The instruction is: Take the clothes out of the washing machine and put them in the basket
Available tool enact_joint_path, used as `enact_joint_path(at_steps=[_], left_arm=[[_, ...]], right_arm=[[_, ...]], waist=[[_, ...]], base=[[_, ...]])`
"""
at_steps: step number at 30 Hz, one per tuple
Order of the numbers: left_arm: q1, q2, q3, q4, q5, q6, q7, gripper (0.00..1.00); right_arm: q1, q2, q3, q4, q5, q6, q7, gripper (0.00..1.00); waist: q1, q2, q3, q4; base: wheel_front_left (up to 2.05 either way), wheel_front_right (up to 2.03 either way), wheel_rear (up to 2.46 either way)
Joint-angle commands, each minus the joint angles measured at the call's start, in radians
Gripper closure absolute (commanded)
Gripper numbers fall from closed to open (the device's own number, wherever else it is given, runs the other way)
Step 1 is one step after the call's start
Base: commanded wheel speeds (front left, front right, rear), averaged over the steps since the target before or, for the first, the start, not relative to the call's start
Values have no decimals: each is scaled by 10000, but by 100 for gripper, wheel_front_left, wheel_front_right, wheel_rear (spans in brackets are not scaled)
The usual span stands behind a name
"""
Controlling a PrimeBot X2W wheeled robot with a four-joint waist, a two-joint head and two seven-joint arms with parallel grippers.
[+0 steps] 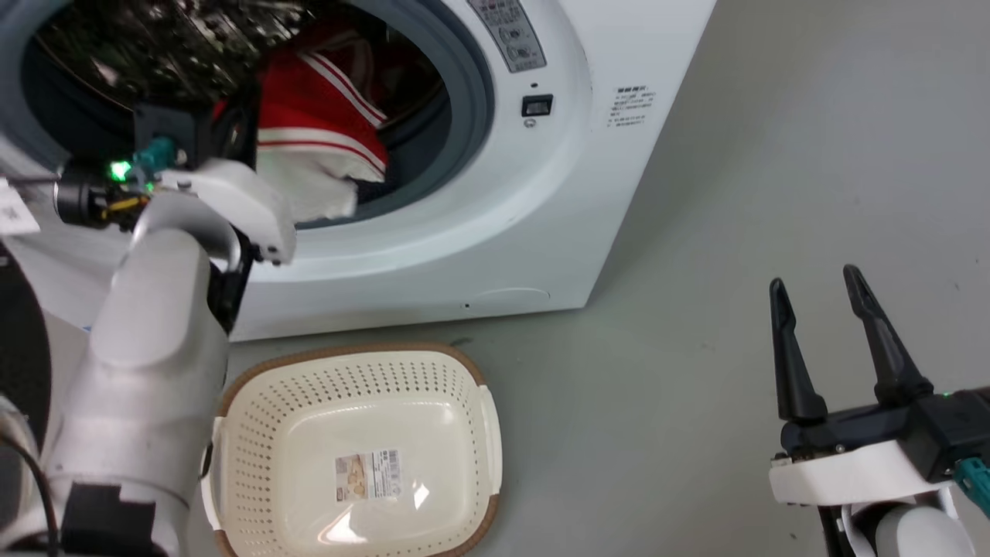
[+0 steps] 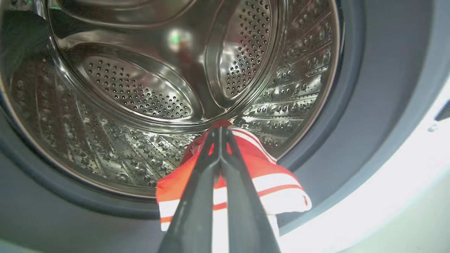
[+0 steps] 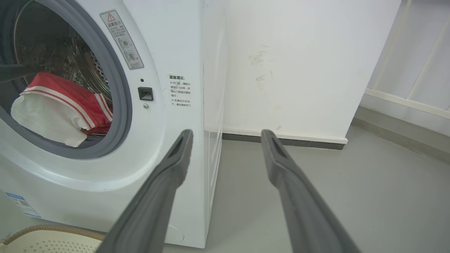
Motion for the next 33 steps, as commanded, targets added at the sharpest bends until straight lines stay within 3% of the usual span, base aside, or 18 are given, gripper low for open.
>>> enact_joint_path(at_steps=[1, 9, 18, 19, 33], left_arm=[[580, -12, -14, -473, -34, 15, -44, 100], [2346, 120, -100, -2973, -165, 37, 18, 100], [3717, 443, -111, -6170, -311, 262, 1055, 100], [4071, 553, -89, -6997, -365, 347, 1373, 100], [6065, 1019, 20, -10463, -689, 837, 2729, 100]], right_arm=[[213, 7, 3, 68, -82, -7, -24, 0], [769, 7, -24, 155, -226, -7, -24, 0], [1190, 5, 3, 242, -285, -7, -24, 0], [1251, 7, 24, 250, -263, -7, -24, 0], [1351, 7, 79, 235, -186, -7, -24, 0]], waist=[[2, -1, -473, 267], [2, -1, -1289, 566], [2, -1, -1873, 785], [2, -1, -1976, 821], [2, -1, -2077, 927]], base=[[0, 0, 0], [0, 0, 0], [0, 0, 0], [0, 0, 0], [0, 0, 0]])
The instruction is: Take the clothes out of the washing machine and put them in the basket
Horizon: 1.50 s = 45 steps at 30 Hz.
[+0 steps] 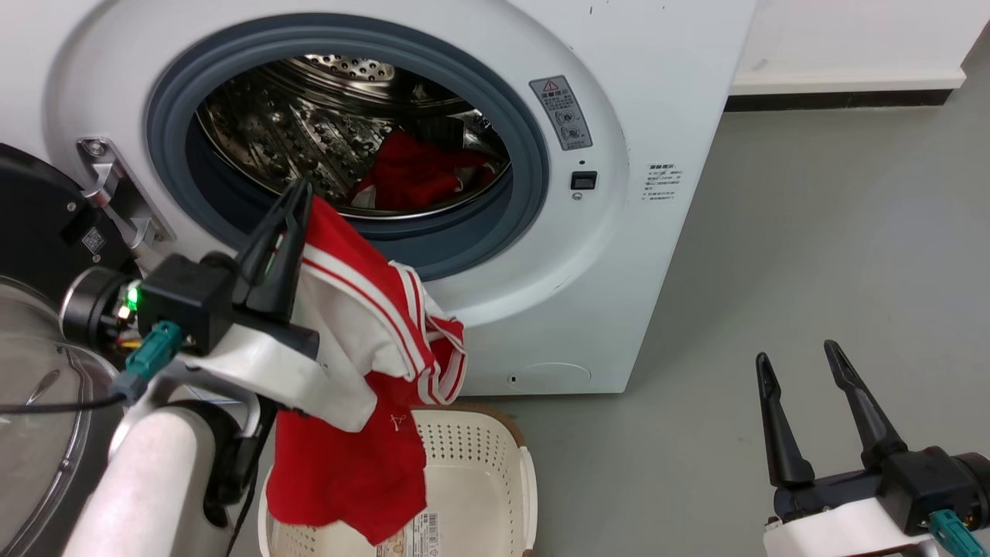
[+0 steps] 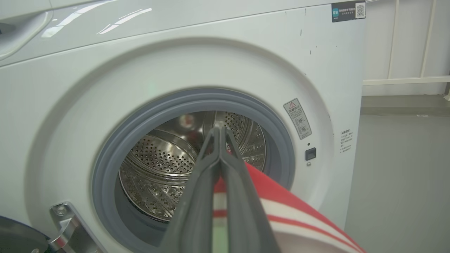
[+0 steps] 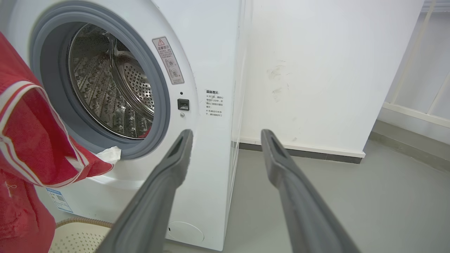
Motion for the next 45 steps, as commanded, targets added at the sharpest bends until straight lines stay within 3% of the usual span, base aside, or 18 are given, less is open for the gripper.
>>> enact_joint_path(at_steps=[1, 9, 16, 30, 45], left_arm=[[212, -1, -23, -109, -87, 56, 26, 100], [1120, -252, -447, 95, -249, 43, -64, 100], [1346, -519, -982, 1592, -354, -205, -489, 100], [-1008, -852, -1348, 6554, -480, -618, -1676, 100], [-3943, -1219, -2435, 11912, -406, -798, -1486, 100]], right_arm=[[-20, 9, 6, -24, 0, -7, -24, 0], [-332, 9, -15, -97, -120, -7, -24, 0], [-904, 9, -71, -270, -151, -7, -23, 0], [-2511, 12, -193, -713, 171, -7, -23, 0], [-3421, 12, -423, -1093, 588, -7, -23, 0]], waist=[[1, -1, 66, 4], [1, -1, 686, -27], [1, -1, 1870, -228], [1, -1, 5154, -1161], [1, -1, 7493, -1536]], base=[[0, 0, 0], [0, 0, 0], [0, 0, 0], [0, 0, 0], [0, 0, 0]])
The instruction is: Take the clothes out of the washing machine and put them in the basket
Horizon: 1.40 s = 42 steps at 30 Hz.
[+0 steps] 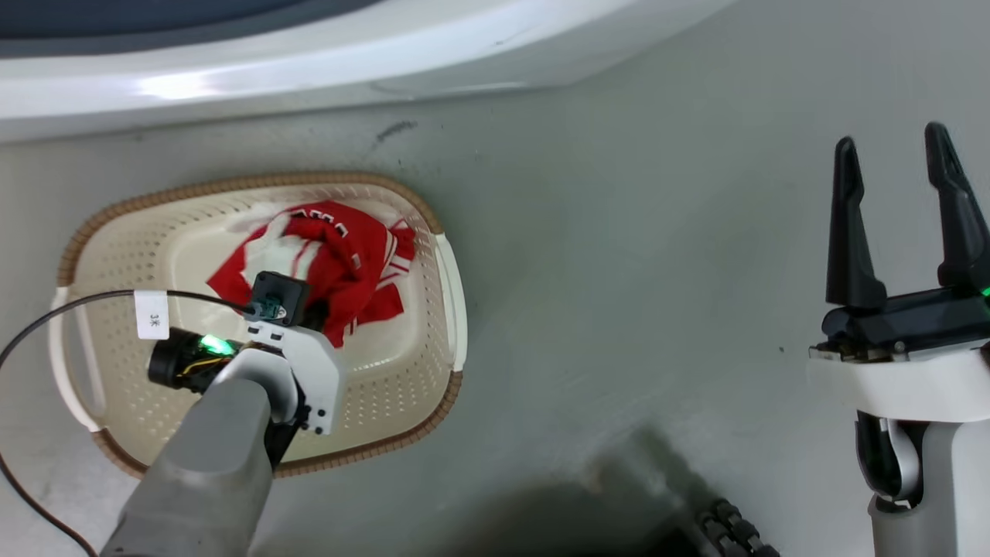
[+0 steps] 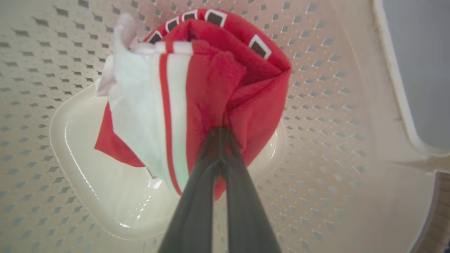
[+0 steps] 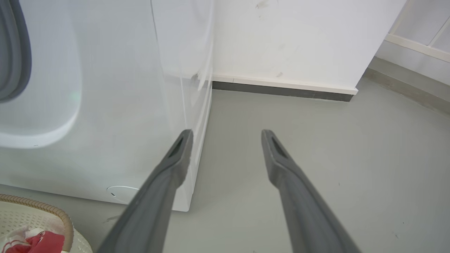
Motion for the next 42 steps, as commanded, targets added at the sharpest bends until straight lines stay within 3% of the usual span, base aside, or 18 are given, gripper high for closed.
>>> enact_joint_path(at_steps=[1, 10, 12, 29, 42], left_arm=[[-261, 73, -112, 372, 78, -3, 74, 100], [-888, -86, -557, 1727, 149, -13, 134, 100], [-946, -139, -611, 1812, 156, -9, 0, 0], [70, -836, -350, 1664, -411, 280, -1255, 0], [2366, -750, 1458, -2516, -384, 1138, -1268, 0]], right_arm=[[-184, 16, -5, -84, 84, -7, -23, 0], [-312, 16, -72, -177, 147, -7, -24, 0], [-321, 16, -42, -136, 107, -7, -24, 0], [458, 13, 149, 403, -274, -7, -24, 0], [1388, 13, 160, 739, -573, -7, -24, 0]], waist=[[-3, 0, 428, -150], [-3, 0, 880, -230], [-3, 0, 800, -186], [-3, 0, -1752, 407], [-3, 0, -3750, 869]], base=[[0, 0, 0], [0, 0, 0], [0, 0, 0], [0, 0, 0], [0, 0, 0]])
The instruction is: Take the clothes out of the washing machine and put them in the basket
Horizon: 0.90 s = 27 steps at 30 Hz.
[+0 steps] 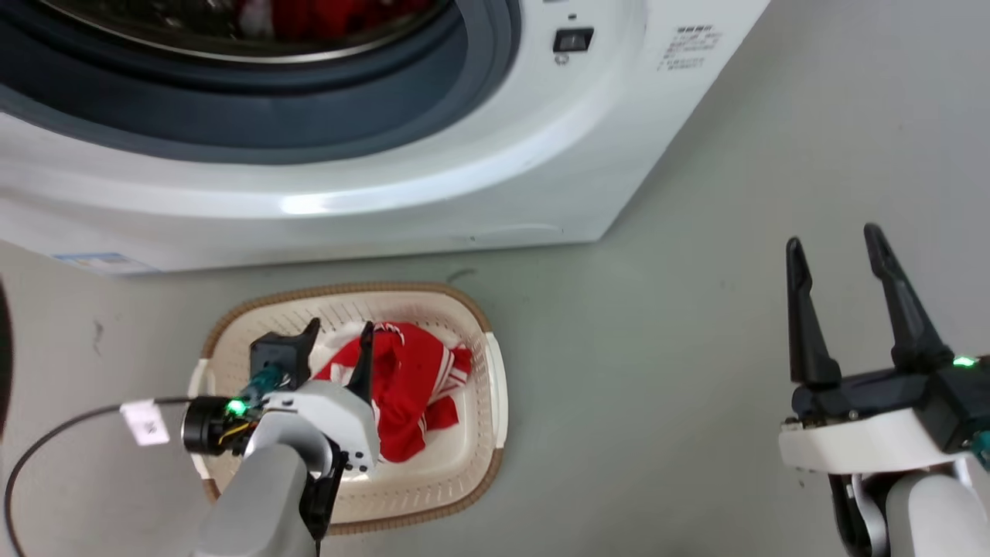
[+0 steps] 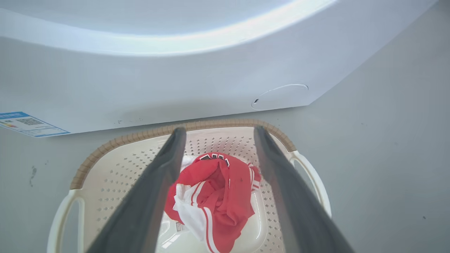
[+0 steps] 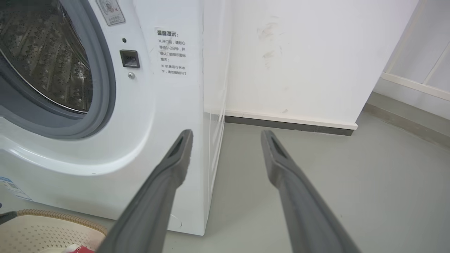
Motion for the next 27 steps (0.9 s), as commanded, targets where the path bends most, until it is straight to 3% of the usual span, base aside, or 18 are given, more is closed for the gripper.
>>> enact_joint_path(at_steps=[1, 10, 15, 21, 27], left_arm=[[286, -53, 189, -297, 75, 89, -22, 0], [1984, -402, 1703, -3511, 1160, 537, -25, 0], [2340, -561, 2316, -4612, 1653, 427, -26, 0], [1339, -492, 2656, -4527, 2059, 62, -26, 0], [-845, -228, 2738, -3445, 2322, -187, -26, 0]], right_arm=[[175, 9, 2, 50, -65, -7, -22, 0], [742, 9, 30, 155, -131, -7, -22, 0], [869, 9, 70, 156, -143, -7, -22, 0], [660, 9, 134, 66, -51, -7, -22, 0], [235, 9, 259, -78, 51, -7, -21, 0]], waist=[[1, 0, -471, 163], [1, 0, -1504, 381], [1, 0, -1725, 398], [1, 0, -1519, 307], [1, 0, -739, -5]], base=[[0, 0, 0], [0, 0, 0], [0, 0, 0], [0, 0, 0], [0, 0, 0]])
